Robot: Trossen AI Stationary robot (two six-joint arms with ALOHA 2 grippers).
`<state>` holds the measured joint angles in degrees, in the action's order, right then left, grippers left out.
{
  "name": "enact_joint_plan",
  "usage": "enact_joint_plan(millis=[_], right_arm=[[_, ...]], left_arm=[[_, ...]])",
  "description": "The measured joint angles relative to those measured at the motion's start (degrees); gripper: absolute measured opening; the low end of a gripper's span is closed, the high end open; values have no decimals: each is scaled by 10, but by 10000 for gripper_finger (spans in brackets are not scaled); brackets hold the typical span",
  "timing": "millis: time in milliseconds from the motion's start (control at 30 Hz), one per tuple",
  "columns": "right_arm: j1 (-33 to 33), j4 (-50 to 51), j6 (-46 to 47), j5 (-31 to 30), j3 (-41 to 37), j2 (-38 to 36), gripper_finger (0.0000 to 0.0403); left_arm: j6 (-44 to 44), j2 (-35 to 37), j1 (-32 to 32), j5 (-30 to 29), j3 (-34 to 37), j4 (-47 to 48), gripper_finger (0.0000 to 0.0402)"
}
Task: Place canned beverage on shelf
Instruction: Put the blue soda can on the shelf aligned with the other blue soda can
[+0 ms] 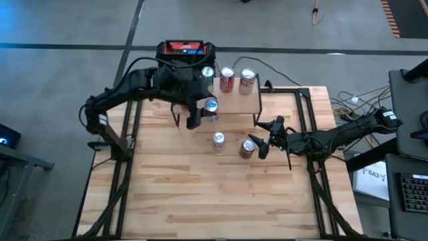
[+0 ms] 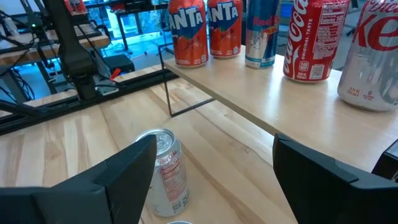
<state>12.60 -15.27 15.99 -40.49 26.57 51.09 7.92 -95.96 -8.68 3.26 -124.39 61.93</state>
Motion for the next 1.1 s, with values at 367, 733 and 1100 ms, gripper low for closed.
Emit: enact_joint_plan(millis=[367, 733, 1100], right_arm=[[0, 0, 0, 0, 0, 0, 299], [0, 0, 0, 0, 0, 0, 299], [0, 0, 0, 0, 0, 0, 299]], left_arm=[[-10, 183, -49, 52, 362, -348, 228], [-112, 213, -111, 52, 462, -436, 228], [-110, 33, -137, 53, 216, -208, 228]])
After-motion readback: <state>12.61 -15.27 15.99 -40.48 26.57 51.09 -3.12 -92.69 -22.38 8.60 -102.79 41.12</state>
